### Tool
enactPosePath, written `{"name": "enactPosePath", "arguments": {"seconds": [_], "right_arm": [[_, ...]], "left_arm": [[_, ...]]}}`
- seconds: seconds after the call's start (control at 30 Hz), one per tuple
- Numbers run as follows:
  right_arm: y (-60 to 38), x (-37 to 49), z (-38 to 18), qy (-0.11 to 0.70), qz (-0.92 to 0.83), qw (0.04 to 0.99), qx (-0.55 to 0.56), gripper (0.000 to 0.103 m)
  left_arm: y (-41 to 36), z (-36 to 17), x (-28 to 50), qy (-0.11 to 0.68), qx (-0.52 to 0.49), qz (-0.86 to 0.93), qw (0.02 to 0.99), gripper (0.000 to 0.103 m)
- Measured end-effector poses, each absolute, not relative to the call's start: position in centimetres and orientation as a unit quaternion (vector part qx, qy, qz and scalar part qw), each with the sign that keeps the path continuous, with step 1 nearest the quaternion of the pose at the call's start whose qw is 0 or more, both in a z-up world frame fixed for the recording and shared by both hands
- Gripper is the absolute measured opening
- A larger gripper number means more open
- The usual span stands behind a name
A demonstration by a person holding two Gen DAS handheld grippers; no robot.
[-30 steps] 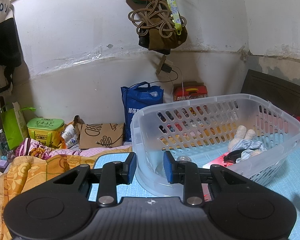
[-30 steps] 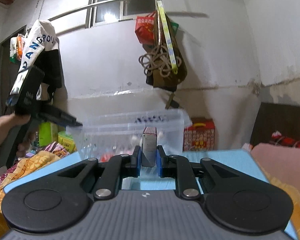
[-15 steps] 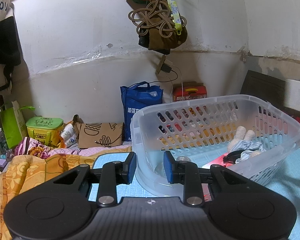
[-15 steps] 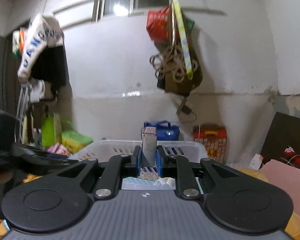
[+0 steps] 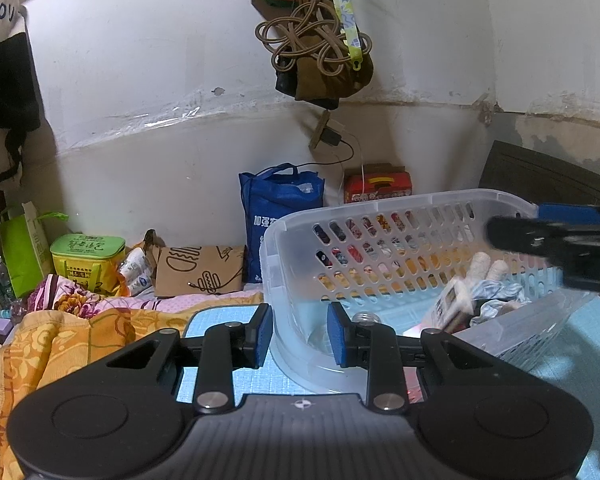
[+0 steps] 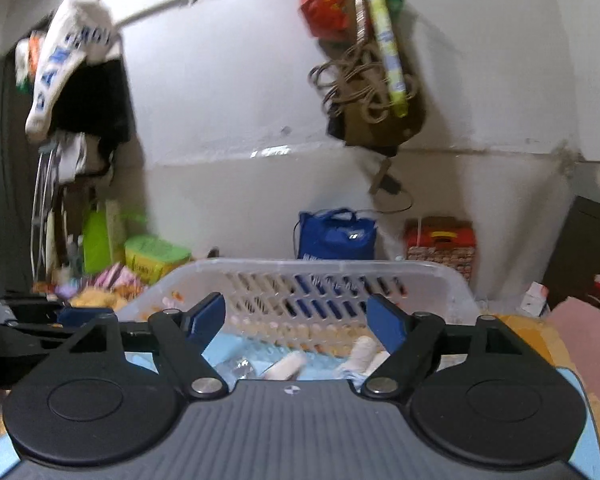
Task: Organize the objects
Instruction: 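Carry the KENT pack over the white basket and open the right gripper, then grasp the purple box with the right gripper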
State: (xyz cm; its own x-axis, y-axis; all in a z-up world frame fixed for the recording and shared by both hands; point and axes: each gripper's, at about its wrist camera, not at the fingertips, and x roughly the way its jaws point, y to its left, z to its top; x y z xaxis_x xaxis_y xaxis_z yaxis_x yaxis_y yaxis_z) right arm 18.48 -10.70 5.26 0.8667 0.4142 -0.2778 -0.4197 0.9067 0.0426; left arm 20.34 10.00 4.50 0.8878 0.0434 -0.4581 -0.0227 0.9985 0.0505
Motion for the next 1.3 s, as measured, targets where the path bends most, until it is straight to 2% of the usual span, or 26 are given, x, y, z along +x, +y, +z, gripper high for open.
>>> {"name": "enactPosePath", "arguments": {"seconds": [0.07, 0.13, 0.23, 0.4, 0.43, 0.7, 1.0, 1.17, 1.3], "right_arm": [[-12.0, 16.7, 5.2, 0.128, 0.215, 0.968, 0.008, 0.082], [-13.1, 14.4, 4.5, 0.119, 0.205, 0.971, 0.02, 0.094], [-13.8, 11.3, 2.3, 0.119, 0.204, 0.971, 0.022, 0.099], [-13.6, 7.1, -2.3, 0.139, 0.195, 0.971, 0.01, 0.098], [-13.4, 6.6, -3.2, 0.148, 0.194, 0.97, 0.007, 0.095], [-12.5, 3.9, -5.3, 0.153, 0.216, 0.964, 0.004, 0.091], [-10.3, 4.3, -7.1, 0.173, 0.225, 0.959, -0.019, 0.078], [-9.5, 4.9, -7.4, 0.171, 0.224, 0.959, -0.019, 0.057], [-9.1, 5.2, -7.6, 0.165, 0.23, 0.959, -0.017, 0.046]], "left_arm": [[10.1, 4.5, 20.4, 0.237, 0.021, 0.016, 0.971, 0.034], [10.1, 4.5, 20.4, 0.236, 0.021, 0.016, 0.971, 0.034], [10.1, 4.5, 20.4, 0.236, 0.022, 0.016, 0.971, 0.034], [10.2, 4.4, 20.4, 0.234, 0.024, 0.017, 0.972, 0.034], [10.2, 4.4, 20.4, 0.234, 0.025, 0.017, 0.972, 0.034], [10.1, 4.4, 20.3, 0.233, 0.026, 0.018, 0.972, 0.034], [10.1, 4.4, 20.2, 0.232, 0.027, 0.018, 0.972, 0.034], [10.1, 4.3, 20.2, 0.232, 0.027, 0.018, 0.972, 0.034], [10.2, 4.4, 20.2, 0.232, 0.027, 0.018, 0.972, 0.034]]}}
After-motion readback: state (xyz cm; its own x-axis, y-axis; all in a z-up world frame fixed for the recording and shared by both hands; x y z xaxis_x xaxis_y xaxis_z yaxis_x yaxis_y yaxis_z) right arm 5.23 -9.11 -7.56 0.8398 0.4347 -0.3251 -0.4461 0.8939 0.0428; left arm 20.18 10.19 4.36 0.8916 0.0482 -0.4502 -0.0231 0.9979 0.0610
